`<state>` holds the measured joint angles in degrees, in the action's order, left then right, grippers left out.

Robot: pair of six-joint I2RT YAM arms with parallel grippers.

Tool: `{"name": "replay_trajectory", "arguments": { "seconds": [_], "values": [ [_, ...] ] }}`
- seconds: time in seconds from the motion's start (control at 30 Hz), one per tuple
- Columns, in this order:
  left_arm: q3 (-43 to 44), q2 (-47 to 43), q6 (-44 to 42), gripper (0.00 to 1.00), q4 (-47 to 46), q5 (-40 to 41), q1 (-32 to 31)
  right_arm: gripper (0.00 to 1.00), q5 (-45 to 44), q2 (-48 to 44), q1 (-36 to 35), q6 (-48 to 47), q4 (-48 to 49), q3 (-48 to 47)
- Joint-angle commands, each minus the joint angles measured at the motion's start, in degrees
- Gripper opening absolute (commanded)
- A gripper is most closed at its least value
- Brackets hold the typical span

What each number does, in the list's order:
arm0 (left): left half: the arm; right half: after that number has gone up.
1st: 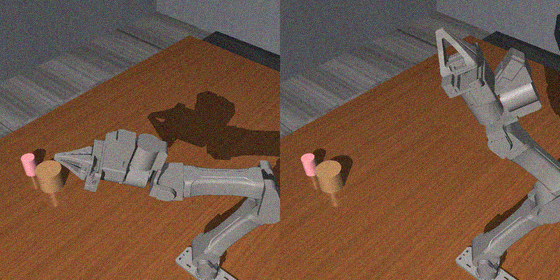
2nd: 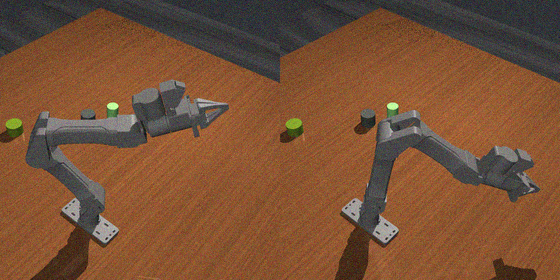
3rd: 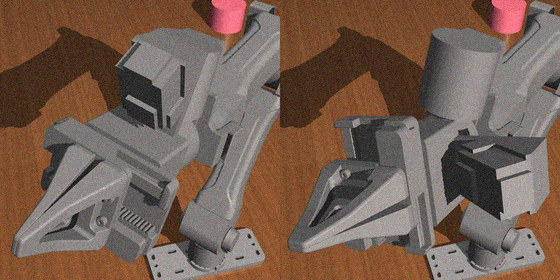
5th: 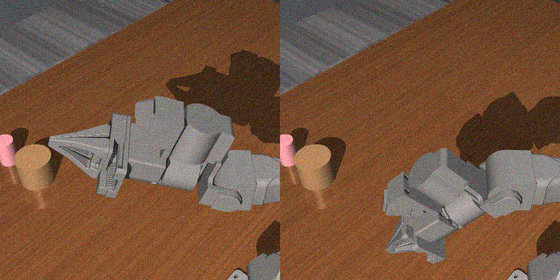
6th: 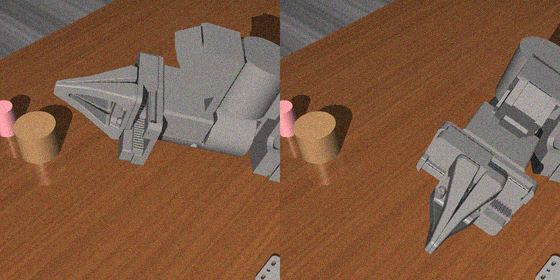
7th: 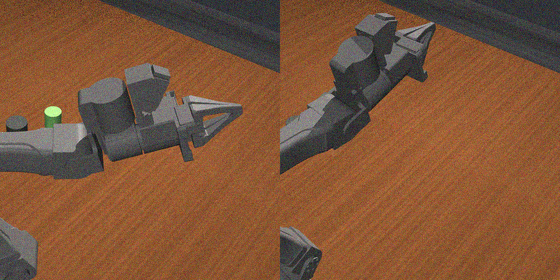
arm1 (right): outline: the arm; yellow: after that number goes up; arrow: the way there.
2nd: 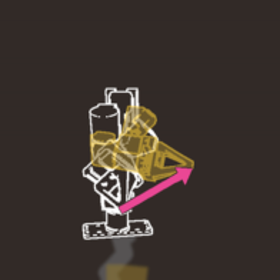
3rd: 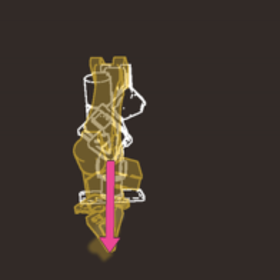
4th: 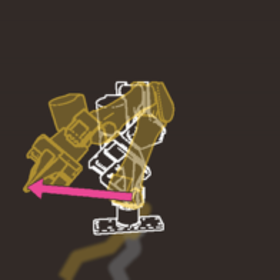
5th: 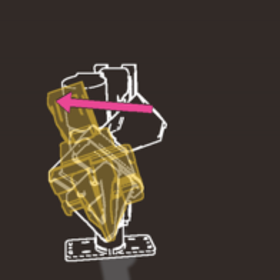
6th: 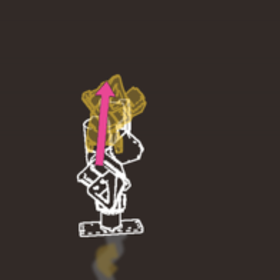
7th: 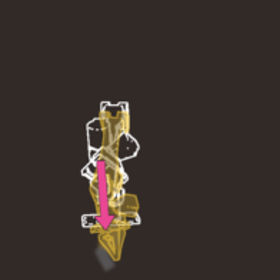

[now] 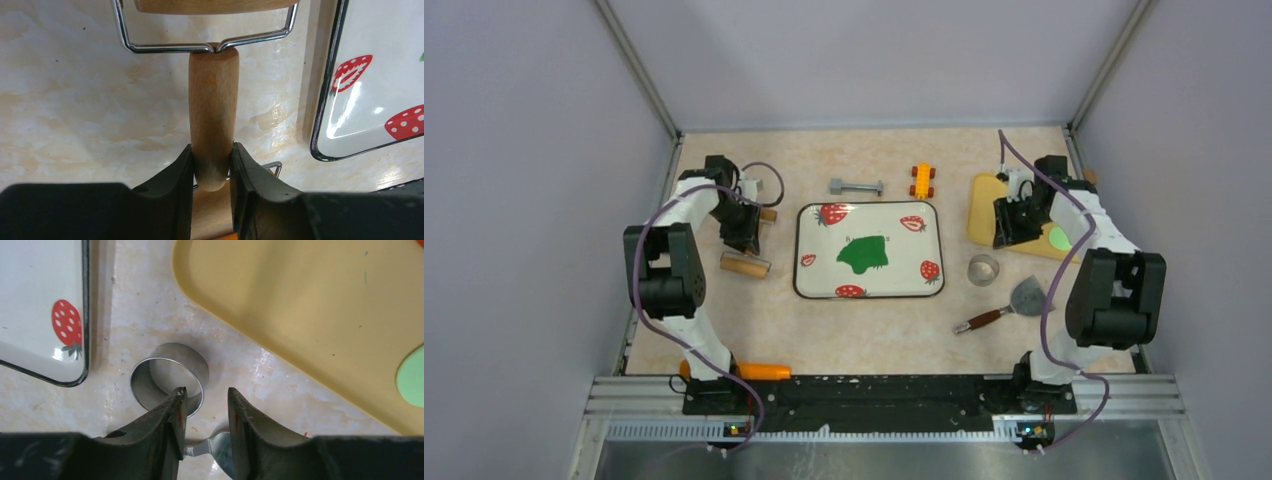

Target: Roll out the dumpling wrappers from the dough

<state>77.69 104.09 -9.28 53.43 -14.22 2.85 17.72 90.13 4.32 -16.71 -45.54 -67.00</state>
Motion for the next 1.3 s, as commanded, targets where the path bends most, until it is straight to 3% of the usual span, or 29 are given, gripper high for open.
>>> {"name": "replay_trajectory", "arguments": {
  "seconds": [0.0, 0.17, 0.37, 0.47, 0.6, 0.67, 0.8, 0.9, 1.03, 1.17, 1.27],
  "values": [
    [0.25, -0.3, 2.21, 0.31, -0.72, 0.58, -0.19, 0.33, 0.95, 3.51, 1.66, -3.12, -0.27, 0.87],
    [1.51, -2.68, 2.9, 0.46, 0.19, 0.54, -0.2, 0.28, 1.8, 4.92, 1.66, -4.12, 0.07, 1.42],
    [3.54, -9.15, 4.17, 0.45, -0.69, 0.02, -0.14, 0.25, 1.45, 5.23, 1.66, -5.02, -0.44, 2.59],
    [2.25, -16.29, 6.97, 0.45, -7.62, -1.35, -0.24, 0.24, 1.45, 5.2, 1.67, -5.63, -0.46, 3.43],
    [-5.29, -26.64, 12.96, 0.56, -24.5, -1.49, -3.39, 0.23, 1.48, 6.6, 1.66, -6.39, -0.42, 3.97],
    [-2.74, -25.54, 14.49, 0.62, -22.99, -0.47, -6.54, 0.22, 1.53, 6.54, 1.66, -6.48, -0.3, 3.79],
    [-7.57, -26.24, 18.31, 0.71, -27.24, -1.94, -8.04, 0.07, 2.06, 6.33, 1.66, -6.45, -0.71, 2.84],
    [-9.22, -25.1, 20.27, 0.77, -26.9, -2.9, -8.21, 0.02, 2.94, 6.1, 1.66, -5.87, -1.16, 1.83],
    [-9.91, -23.84, 17.61, 0.76, -25.63, -7.12, -8.13, 0.0, 4.22, 6.07, 1.23, -4.9, -2.32, -0.95],
    [-6.81, -20.99, 14.84, 0.6, -22.38, -17.7, -8.26, 0.0, 6.32, 5.08, -1.86, -2.31, -3.61, -6.27],
    [-4.22, -19.01, 18.32, 0.54, -23.0, -16.79, -9.24, 0.0, 5.61, 5.62, -7.25, 1.15, -4.07, -11.73]
  ]
}}
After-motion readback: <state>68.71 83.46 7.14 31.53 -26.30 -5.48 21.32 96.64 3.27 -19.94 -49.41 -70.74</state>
